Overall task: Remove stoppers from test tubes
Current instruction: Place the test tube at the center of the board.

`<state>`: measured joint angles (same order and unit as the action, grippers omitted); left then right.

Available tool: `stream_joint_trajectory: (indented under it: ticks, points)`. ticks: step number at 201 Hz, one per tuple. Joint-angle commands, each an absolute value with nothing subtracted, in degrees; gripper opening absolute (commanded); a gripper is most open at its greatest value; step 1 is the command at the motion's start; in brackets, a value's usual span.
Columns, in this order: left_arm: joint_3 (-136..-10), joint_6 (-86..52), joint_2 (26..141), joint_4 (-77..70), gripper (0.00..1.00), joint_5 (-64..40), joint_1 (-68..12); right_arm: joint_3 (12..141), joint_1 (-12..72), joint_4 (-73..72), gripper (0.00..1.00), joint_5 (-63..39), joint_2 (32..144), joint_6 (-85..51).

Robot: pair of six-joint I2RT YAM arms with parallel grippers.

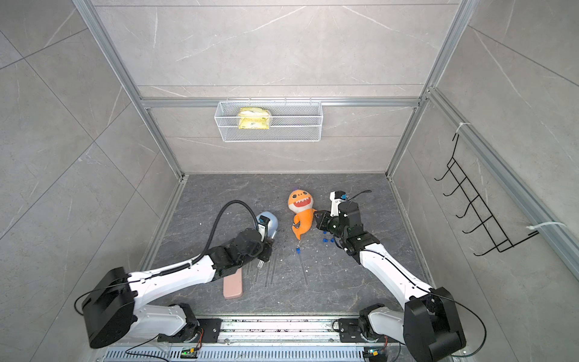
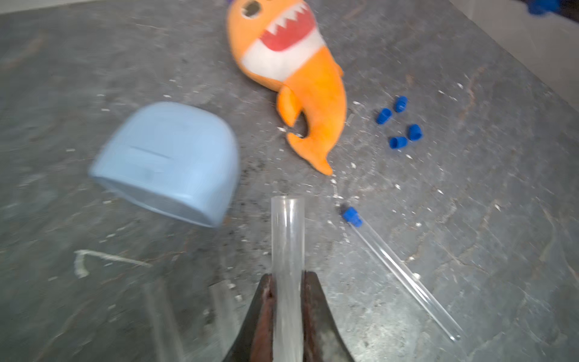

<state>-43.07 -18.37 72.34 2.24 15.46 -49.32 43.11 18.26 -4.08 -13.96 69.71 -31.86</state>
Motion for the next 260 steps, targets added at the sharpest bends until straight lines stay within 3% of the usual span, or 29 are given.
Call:
stream_joint_trajectory:
  ticks: [1, 37, 77, 183, 260]
  points:
    - [-42.7, -17.7, 66.4, 11.7, 0.0, 19.2, -43.7, 43.2, 17.7, -1.5, 0.0, -13.0, 68.5, -29.8]
    - [-42.4, -20.3, 63.5, 16.0, 0.0, 16.2, -31.0, 42.6, 17.6, -2.0, 0.0, -13.5, 69.3, -30.8]
    - [-44.1, -24.2, 71.1, 12.3, 0.0, 9.9, -21.0, 42.6, 17.5, -2.2, 0.0, -14.2, 69.5, -31.6]
    - [-58.0, -27.0, 96.4, 5.8, 0.0, 5.7, -19.2, 39.1, 17.4, -3.1, 0.0, -13.1, 68.4, -31.7]
    - [-57.2, -29.0, 102.4, 3.6, 0.0, 3.3, -19.3, 38.0, 16.9, -4.1, 0.0, -12.0, 71.3, -32.2]
